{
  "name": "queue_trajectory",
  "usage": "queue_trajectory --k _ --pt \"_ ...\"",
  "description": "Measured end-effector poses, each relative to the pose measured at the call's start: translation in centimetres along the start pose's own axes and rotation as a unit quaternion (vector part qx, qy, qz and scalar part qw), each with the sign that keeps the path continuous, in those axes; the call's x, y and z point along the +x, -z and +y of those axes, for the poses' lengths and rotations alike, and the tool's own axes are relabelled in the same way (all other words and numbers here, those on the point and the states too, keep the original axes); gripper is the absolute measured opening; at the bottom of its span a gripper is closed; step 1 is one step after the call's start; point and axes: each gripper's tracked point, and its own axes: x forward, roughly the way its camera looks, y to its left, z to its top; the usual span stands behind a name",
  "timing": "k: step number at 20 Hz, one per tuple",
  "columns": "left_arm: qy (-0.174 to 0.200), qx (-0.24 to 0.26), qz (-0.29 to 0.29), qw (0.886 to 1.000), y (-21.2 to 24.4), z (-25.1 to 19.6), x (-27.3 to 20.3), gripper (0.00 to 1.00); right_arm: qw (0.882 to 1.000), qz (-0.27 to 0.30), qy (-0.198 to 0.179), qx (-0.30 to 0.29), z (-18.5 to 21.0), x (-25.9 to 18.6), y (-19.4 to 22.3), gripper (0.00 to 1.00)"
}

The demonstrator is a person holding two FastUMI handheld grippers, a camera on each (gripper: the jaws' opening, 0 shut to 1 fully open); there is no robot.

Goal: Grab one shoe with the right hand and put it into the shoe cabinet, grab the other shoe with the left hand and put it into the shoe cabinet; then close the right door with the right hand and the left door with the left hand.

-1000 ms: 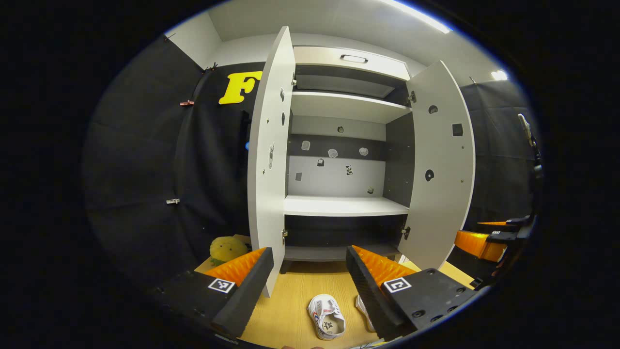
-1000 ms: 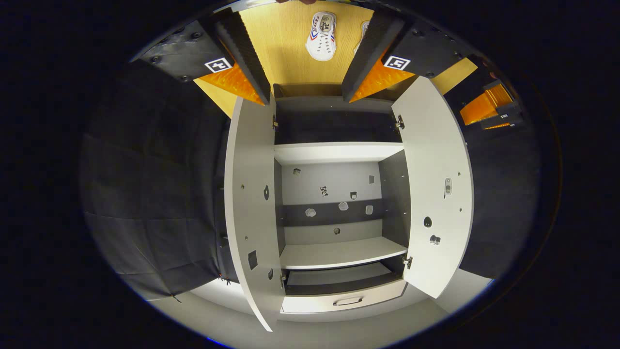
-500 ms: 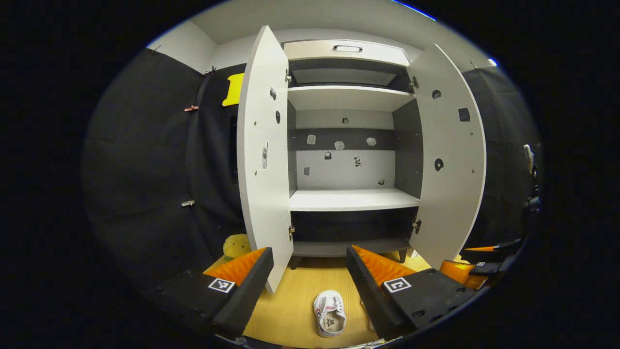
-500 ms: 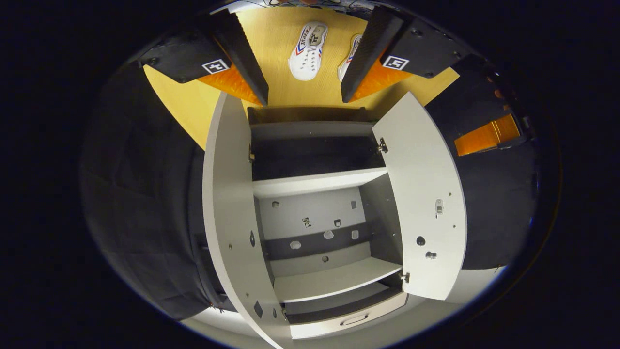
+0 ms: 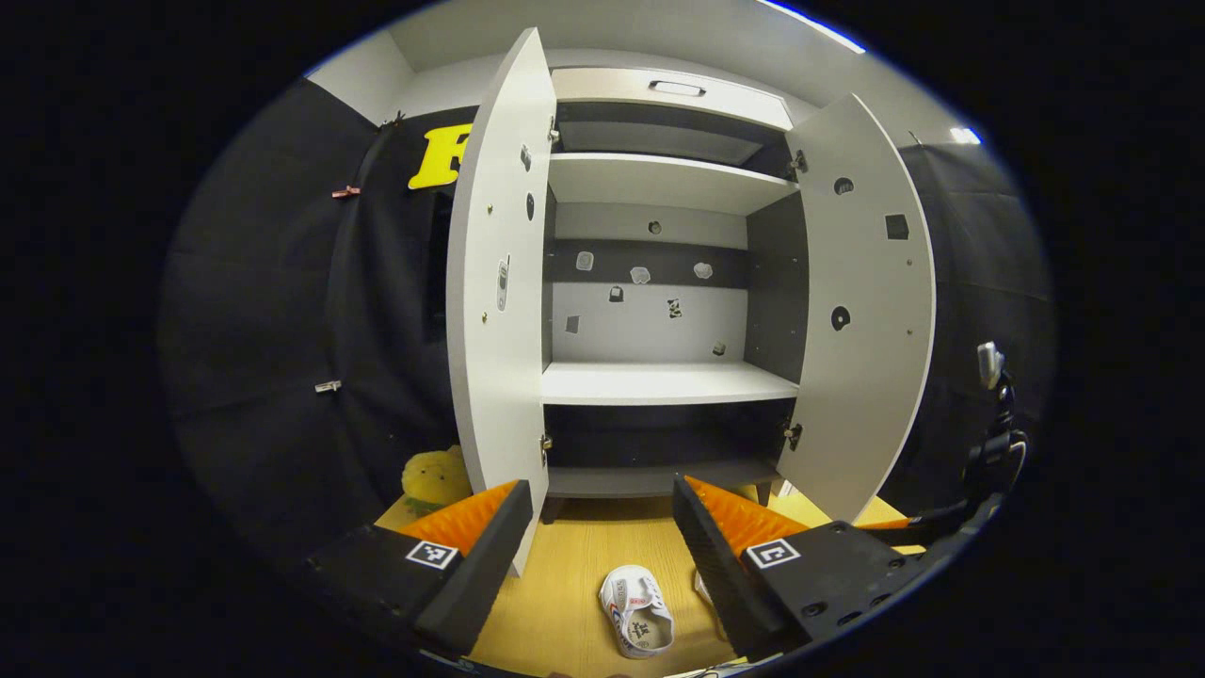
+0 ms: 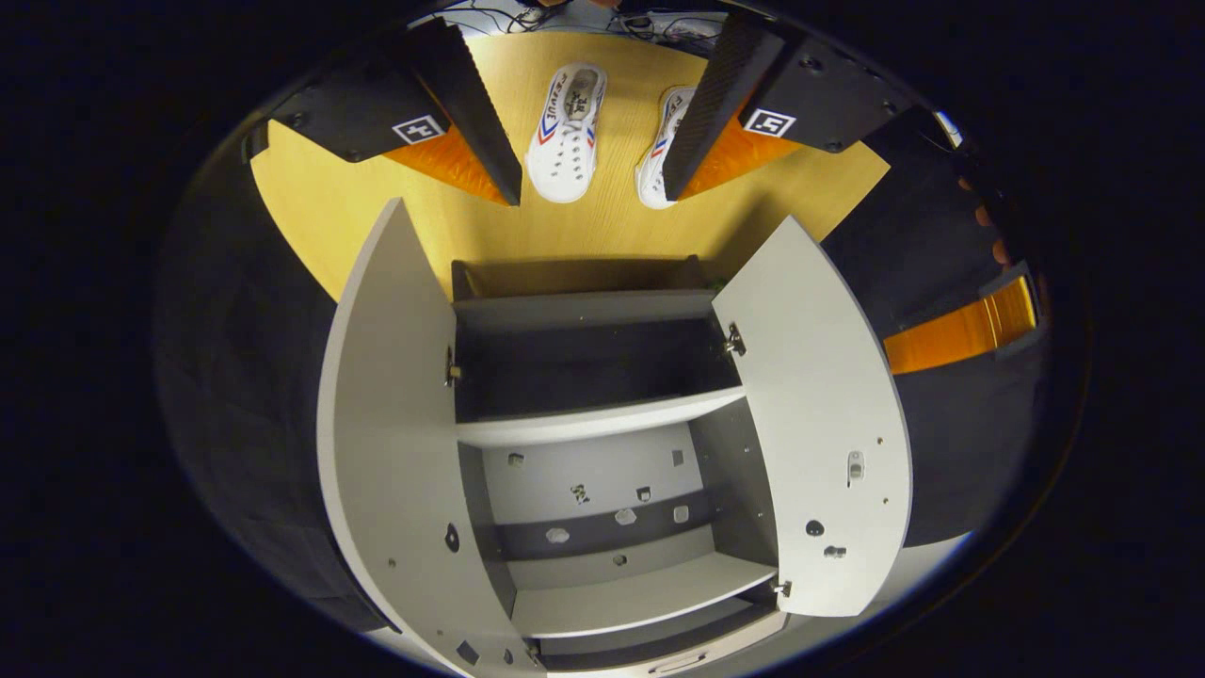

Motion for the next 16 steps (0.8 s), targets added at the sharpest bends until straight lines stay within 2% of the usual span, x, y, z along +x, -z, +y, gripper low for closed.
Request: queue_trajectory --k 4,9,12,16 --pt "0.02 0.005 0.026 0.999 1.9 1.1 0.7 0.95 0.997 0.067 -0.009 0.024 1.5 3.1 6.4 0.99" --pt "0.029 0.004 0.057 0.998 3.8 1.6 0.8 0.95 0.991 0.133 -0.005 0.025 1.7 6.0 13.6 0.99" --pt "0.028 0.008 0.067 0.997 4.5 2.0 1.0 0.95 0.989 0.148 0.015 0.012 0.5 7.4 15.7 0.99" --pt "0.028 0.013 0.077 0.997 5.4 2.4 1.6 0.95 0.989 0.148 0.013 0.027 0.6 9.2 16.8 0.99"
